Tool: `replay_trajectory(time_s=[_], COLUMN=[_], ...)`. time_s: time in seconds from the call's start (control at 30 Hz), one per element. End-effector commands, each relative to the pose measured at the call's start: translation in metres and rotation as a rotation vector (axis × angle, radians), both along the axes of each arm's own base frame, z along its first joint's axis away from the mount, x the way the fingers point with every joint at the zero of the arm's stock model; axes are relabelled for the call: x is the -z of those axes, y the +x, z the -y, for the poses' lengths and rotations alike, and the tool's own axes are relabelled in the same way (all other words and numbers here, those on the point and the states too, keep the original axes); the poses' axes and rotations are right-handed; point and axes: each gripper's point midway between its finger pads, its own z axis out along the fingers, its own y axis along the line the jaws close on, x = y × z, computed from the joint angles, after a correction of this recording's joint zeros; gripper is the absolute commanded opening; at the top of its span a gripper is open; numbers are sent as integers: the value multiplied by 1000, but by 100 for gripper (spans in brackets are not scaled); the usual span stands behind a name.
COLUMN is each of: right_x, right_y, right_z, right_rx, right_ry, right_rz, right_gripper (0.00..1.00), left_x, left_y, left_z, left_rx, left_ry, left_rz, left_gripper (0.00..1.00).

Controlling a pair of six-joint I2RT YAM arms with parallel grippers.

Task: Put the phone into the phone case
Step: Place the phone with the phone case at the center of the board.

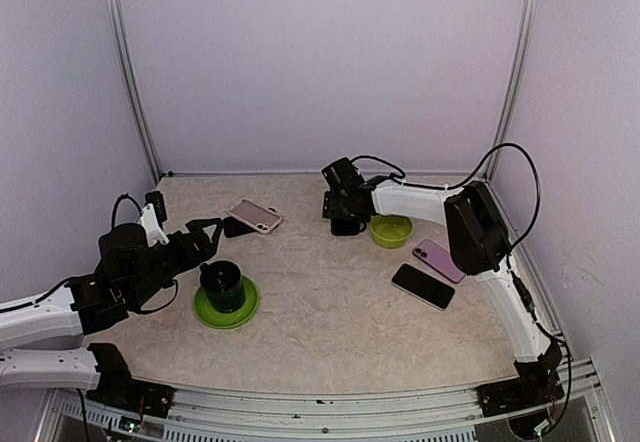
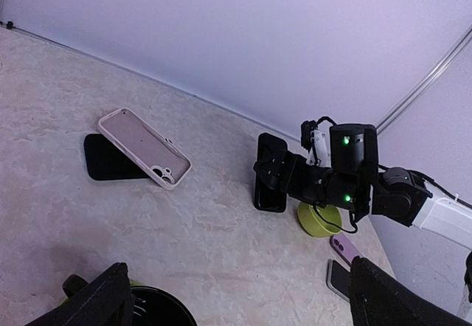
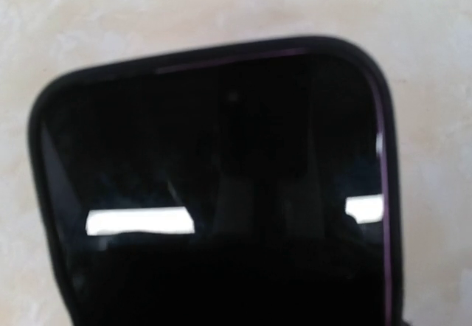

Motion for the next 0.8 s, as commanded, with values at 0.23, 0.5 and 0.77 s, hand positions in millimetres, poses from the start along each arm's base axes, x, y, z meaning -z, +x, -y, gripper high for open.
replay_trajectory(time_s=[0.23,0.5,0.77], right_x=[6,10,13], right_y=[16,19,20], right_z=[4,2,4], right_rx=[24,15,24], right_ry=[21,17,9], right_rz=[25,24,25], right_gripper=[70,76,77], left_x=[1,-1,-3], left_y=[-1,-1,-1], left_z=[-4,-5,-4], left_rx=[-15,-18,-16], left_ry=[3,0,-1], left_rz=[9,15,19], left_gripper=[99,99,99])
